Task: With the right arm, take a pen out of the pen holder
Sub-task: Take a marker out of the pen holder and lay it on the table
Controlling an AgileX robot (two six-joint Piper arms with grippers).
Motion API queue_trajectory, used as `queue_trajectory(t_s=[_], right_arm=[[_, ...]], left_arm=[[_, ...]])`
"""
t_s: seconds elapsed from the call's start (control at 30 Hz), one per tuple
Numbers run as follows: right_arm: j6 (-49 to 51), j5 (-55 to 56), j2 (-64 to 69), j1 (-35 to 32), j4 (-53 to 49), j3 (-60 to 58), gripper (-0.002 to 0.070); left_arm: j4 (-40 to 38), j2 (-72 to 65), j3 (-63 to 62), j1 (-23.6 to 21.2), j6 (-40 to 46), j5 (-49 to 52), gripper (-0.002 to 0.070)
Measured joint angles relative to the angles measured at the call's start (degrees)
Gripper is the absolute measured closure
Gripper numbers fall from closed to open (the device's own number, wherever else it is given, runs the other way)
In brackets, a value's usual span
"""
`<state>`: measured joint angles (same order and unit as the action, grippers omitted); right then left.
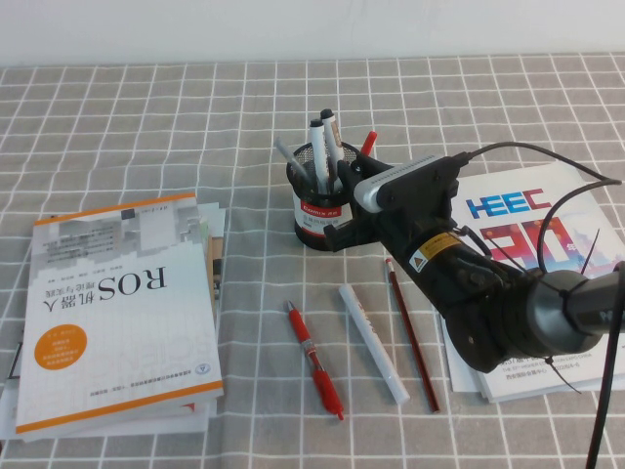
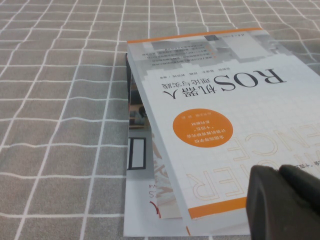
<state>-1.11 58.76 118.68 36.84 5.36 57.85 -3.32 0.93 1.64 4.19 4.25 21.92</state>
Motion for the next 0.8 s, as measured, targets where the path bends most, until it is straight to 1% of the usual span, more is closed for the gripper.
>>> queue_trajectory(t_s=[0.03, 0.47, 0.8], right_arm=[[0.0, 0.0, 0.0, 0.0, 0.0, 0.0, 0.0569], [0.1, -1.1, -0.7, 0.0, 1.1, 0.0, 0.0569], [0.1, -7.0, -8.4, 0.0, 0.0, 0.0, 0.0569]], left_arm=[[0.0, 0.0, 0.0, 0.0, 0.0, 0.0, 0.0678], [0.0, 0.0, 0.0, 0.0, 0.0, 0.0, 0.0678], [0.0, 0.0, 0.0, 0.0, 0.0, 0.0, 0.0678]])
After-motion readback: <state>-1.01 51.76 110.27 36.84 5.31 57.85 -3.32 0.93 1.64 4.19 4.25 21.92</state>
